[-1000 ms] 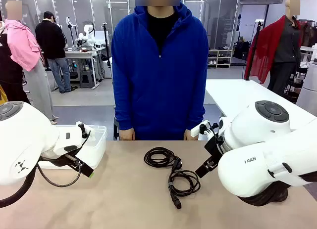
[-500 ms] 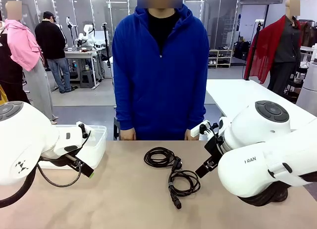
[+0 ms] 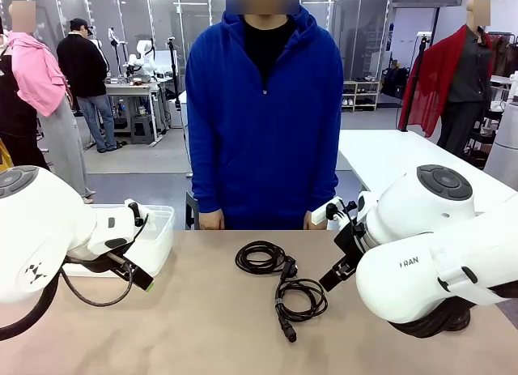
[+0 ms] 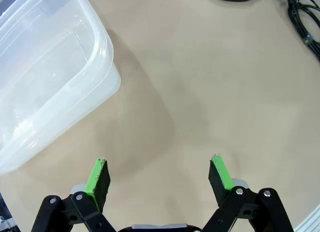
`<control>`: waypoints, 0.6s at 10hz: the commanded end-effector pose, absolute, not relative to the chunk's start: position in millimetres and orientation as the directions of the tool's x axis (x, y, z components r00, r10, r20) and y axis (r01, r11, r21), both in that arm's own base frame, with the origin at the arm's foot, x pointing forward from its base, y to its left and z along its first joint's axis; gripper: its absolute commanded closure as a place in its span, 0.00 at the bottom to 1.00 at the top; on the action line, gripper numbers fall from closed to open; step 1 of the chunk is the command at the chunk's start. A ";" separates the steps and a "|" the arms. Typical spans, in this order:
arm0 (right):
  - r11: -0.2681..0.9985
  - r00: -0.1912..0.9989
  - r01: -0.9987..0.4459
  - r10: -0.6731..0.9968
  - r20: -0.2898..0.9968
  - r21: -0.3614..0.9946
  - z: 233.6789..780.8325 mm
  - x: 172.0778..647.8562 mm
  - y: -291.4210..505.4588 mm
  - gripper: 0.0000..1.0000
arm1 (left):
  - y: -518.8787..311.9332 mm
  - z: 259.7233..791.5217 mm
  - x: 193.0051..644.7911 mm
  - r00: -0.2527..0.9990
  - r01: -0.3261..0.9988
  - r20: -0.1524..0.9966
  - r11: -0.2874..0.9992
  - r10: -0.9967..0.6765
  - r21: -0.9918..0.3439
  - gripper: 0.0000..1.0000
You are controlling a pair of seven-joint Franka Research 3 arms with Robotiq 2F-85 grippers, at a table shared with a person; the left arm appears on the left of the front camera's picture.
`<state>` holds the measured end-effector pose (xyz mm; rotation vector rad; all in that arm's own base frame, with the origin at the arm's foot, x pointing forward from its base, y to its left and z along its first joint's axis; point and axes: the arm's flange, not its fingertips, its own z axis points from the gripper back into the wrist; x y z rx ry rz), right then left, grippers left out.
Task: Organize and store the cables.
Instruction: Place the Power Cable into the Organizing box.
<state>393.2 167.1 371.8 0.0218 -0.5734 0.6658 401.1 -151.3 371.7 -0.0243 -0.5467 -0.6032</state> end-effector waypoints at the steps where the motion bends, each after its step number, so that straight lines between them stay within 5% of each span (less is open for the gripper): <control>1: 0.793 0.639 -0.588 0.576 0.510 -0.158 371.8 393.2 167.0 0.00 | -150.7 371.7 401.3 0.687 0.544 0.495 0.828 -0.532 0.134 0.00; 6: 0.754 0.627 -0.650 0.599 0.498 -0.090 470.5 397.8 131.8 0.00 | -123.6 488.3 384.1 0.603 0.695 0.511 0.718 -0.613 0.041 0.00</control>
